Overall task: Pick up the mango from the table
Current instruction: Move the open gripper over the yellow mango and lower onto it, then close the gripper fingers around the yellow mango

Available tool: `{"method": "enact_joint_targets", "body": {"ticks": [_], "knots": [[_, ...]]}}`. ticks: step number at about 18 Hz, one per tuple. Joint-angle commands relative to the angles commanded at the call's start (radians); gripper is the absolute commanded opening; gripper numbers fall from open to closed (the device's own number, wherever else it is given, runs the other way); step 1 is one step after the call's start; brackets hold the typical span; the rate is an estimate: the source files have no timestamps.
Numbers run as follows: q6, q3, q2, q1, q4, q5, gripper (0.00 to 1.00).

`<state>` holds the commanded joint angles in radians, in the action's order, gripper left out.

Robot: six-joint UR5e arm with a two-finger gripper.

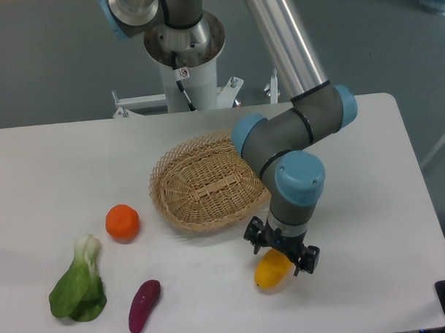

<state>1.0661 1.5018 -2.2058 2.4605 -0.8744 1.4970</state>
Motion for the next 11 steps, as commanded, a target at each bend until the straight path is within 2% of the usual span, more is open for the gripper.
{"method": "enact_joint_targets", "body": {"ticks": [9, 10, 11], "knots": [[-0.003, -0.006, -0.032, -0.028, 0.000, 0.025, 1.00], [-0.003, -0.008, -0.032, -0.031, 0.000, 0.025, 0.98], [-0.003, -0.006, -0.032, -0.031, -0.002, 0.026, 0.90]]}}
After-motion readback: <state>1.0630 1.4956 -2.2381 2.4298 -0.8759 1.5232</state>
